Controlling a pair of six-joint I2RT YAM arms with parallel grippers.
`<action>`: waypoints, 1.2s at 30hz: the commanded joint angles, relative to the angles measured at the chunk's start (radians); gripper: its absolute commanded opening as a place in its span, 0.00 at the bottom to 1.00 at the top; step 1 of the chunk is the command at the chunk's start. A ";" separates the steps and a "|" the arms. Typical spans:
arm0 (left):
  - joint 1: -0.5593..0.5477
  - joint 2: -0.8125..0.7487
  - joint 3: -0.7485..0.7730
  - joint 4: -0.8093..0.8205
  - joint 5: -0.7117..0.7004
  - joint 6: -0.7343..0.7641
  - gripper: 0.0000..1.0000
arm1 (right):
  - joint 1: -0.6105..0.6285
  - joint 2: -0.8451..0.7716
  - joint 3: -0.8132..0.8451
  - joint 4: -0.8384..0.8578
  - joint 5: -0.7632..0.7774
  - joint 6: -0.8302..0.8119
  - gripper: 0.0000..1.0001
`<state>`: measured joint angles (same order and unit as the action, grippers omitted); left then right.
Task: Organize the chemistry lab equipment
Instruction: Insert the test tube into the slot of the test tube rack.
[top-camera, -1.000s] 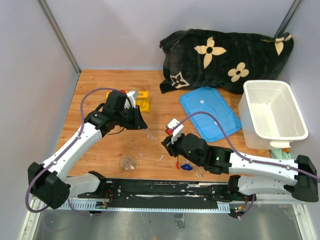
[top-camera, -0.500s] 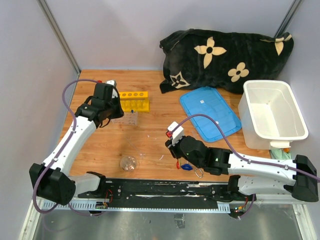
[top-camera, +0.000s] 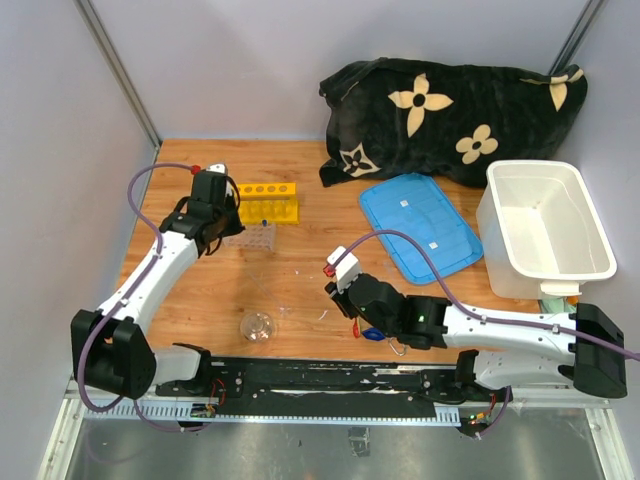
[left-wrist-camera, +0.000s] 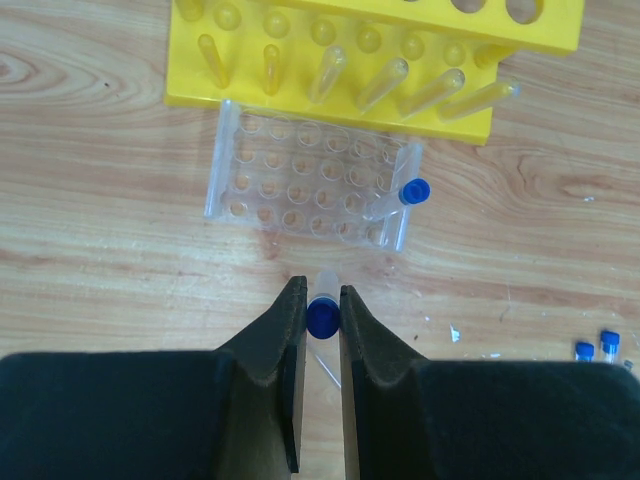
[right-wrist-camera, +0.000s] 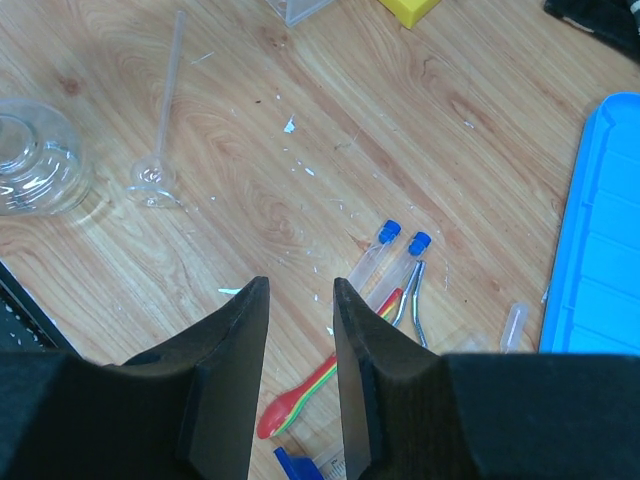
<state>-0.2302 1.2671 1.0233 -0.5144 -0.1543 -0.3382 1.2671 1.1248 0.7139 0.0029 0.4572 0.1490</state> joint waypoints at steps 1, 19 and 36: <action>0.006 0.001 -0.037 0.135 -0.044 0.005 0.00 | -0.036 0.010 0.003 0.038 0.001 0.001 0.33; 0.005 0.160 -0.017 0.254 -0.036 -0.012 0.00 | -0.105 0.013 0.000 0.028 -0.067 0.029 0.33; -0.020 0.209 0.026 0.266 -0.020 -0.022 0.00 | -0.138 0.026 -0.001 0.037 -0.095 0.029 0.33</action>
<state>-0.2371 1.4582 1.0134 -0.2764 -0.1715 -0.3492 1.1427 1.1408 0.7139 0.0181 0.3687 0.1608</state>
